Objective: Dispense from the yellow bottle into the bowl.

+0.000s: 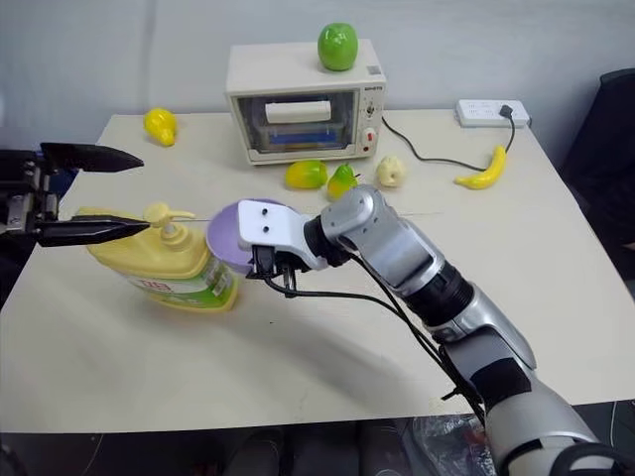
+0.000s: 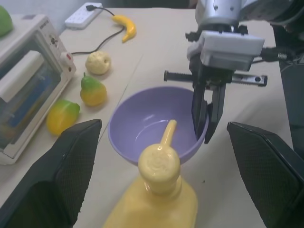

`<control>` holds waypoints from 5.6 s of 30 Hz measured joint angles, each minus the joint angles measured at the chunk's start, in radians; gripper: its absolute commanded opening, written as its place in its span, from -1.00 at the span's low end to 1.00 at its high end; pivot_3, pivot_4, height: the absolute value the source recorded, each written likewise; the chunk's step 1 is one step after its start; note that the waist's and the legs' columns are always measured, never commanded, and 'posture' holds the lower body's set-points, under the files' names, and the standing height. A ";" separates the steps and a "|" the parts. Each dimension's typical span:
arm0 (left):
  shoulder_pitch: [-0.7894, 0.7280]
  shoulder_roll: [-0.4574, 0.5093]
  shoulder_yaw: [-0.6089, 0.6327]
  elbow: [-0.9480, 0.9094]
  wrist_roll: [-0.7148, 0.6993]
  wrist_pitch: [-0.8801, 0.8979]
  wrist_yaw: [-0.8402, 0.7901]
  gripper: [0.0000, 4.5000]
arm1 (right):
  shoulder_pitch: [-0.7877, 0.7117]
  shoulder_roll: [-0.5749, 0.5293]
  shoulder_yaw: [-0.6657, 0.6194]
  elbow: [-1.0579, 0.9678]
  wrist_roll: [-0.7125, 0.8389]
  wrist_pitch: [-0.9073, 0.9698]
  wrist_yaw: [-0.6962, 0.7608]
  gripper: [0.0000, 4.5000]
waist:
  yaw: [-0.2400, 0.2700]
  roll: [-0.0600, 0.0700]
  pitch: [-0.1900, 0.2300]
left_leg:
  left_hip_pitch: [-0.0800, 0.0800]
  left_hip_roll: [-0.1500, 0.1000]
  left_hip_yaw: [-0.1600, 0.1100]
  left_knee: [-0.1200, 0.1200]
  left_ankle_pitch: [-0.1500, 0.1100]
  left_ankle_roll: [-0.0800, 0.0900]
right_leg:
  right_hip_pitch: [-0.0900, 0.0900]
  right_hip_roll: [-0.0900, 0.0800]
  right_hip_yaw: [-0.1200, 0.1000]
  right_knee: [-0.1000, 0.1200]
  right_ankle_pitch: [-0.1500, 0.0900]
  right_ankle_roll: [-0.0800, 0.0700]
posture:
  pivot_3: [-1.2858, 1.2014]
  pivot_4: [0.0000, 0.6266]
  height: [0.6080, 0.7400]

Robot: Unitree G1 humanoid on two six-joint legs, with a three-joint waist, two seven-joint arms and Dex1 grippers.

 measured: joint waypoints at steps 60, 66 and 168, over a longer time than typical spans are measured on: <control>-0.057 0.039 -0.049 0.154 0.161 -0.090 -0.252 -0.99 | -0.128 0.062 -0.001 0.055 0.009 -0.075 0.120 -1.00 | -0.048 -0.001 -0.001 | -0.005 -0.002 0.001 0.004 0.003 -0.006 | -0.014 -0.001 0.001 0.017 -0.001 -0.001 | 0.03 -0.52 1.00; -0.028 0.048 -0.039 0.154 0.183 -0.172 -0.262 -0.99 | -0.128 0.062 -0.001 0.062 0.010 -0.081 0.125 -1.00 | -0.047 -0.001 -0.001 | -0.004 -0.002 0.001 0.004 0.003 -0.006 | -0.014 -0.001 0.002 0.017 -0.001 -0.002 | 0.03 -0.52 1.00; 0.541 0.069 0.657 -0.265 -0.066 0.420 -0.221 0.99 | 0.546 -0.368 -0.164 0.141 -0.184 -0.530 -0.115 -1.00 | -0.041 -0.005 -0.010 | 0.016 0.000 0.001 -0.002 -0.004 0.003 | 0.005 0.001 0.003 0.007 -0.004 -0.007 | 0.03 -0.52 1.00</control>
